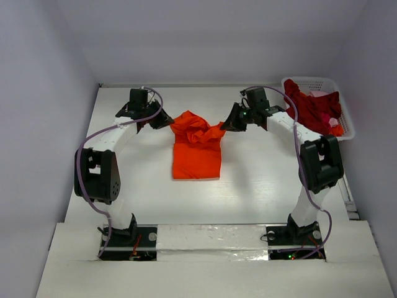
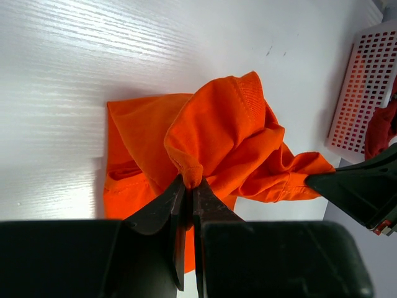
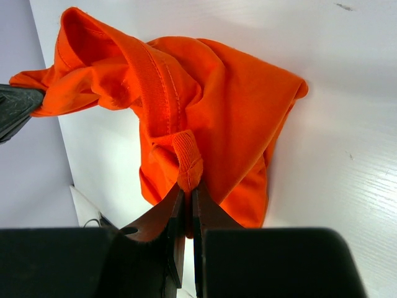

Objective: Fold and stack the t-shirts
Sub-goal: Fold the long partially folded tshirt into a neat square

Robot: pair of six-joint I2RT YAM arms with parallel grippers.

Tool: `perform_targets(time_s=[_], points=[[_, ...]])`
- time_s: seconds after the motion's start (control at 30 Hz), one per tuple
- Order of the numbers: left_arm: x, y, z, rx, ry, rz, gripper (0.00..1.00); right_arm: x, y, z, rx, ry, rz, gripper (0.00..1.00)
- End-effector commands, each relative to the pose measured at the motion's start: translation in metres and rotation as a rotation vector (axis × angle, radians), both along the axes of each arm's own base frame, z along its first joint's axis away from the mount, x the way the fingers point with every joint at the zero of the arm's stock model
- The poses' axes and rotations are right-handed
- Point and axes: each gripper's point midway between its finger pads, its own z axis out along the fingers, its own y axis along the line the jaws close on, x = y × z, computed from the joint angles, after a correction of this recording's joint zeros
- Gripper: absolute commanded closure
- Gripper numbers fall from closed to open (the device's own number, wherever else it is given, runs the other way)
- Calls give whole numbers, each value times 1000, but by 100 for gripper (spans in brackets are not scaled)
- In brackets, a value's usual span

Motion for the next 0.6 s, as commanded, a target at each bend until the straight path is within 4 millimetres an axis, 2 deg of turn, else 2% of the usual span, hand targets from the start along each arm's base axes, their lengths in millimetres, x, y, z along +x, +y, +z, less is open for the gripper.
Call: perform_targets(time_s=[0.0,0.13,0.57], points=[[-2,-1,30,1,-67,-12,99,-2,8,35,28,-80,33,100],[-2,0,35,-1,-70,-10,99,-2,7,46,31,-93,32,100],[-6,-3,51,-23,-86,-17,98,-16,5,61,16,-110,60,100]])
